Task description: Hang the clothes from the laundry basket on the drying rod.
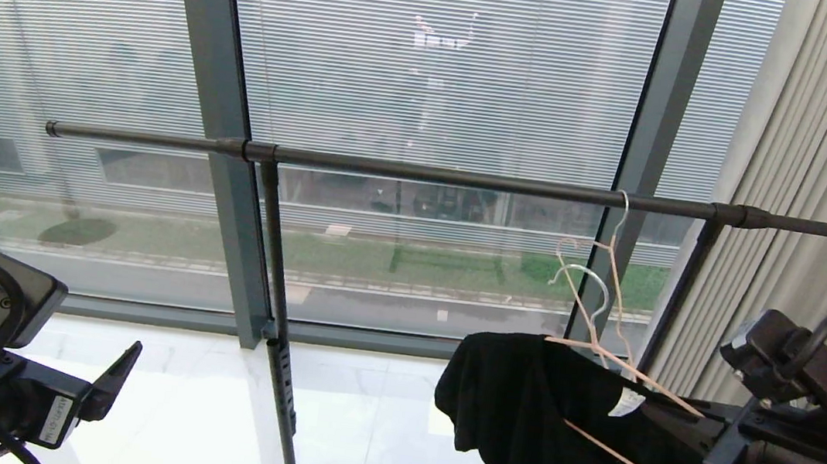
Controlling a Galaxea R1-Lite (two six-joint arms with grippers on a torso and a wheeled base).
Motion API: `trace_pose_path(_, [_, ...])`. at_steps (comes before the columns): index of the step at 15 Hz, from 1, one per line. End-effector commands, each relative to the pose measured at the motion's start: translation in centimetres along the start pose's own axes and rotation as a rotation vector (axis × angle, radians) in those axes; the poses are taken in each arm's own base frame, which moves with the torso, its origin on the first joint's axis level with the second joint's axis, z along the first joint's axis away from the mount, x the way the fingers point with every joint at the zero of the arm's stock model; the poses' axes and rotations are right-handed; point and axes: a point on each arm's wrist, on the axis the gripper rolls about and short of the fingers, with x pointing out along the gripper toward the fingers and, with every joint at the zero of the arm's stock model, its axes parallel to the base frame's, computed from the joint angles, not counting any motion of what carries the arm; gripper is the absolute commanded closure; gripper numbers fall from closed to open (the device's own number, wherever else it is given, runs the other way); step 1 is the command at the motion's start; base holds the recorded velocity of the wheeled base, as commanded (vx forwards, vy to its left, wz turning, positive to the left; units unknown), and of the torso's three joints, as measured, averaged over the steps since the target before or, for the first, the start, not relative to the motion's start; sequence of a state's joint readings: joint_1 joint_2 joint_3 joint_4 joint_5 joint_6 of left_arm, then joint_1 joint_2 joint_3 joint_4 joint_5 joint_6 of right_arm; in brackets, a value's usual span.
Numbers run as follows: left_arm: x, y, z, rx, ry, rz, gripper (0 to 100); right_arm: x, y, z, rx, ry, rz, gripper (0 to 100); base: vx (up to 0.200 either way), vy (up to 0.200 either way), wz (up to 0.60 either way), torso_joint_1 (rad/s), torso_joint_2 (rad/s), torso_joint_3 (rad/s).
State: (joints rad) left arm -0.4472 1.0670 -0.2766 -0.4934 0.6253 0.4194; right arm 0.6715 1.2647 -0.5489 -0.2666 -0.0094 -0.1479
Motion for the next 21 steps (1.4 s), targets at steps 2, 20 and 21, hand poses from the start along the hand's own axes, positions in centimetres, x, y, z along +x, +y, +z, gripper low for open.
trace_pose_path(2, [-0.2, -0.2, 0.1, 0.006, -0.018, -0.021, 0, 2.7, -0.5, 2.1, 0.079, 0.011, -0.072, 100, 0.000, 0.000, 0.00, 0.000, 0.00, 0.000])
trace_pose_path(20, [-0.7, -0.6, 0.9, 0.004, -0.067, -0.065, 0, 8.5, -4.8, 7.6, 0.257, -0.071, -0.291, 100, 0.033, 0.000, 0.00, 0.001, 0.00, 0.000])
trace_pose_path(21, [-0.7, -0.6, 0.9, 0.006, -0.069, -0.068, 0, 8.6, -4.8, 7.6, 0.258, -0.068, -0.290, 100, 0.000, 0.000, 0.00, 0.000, 0.00, 0.000])
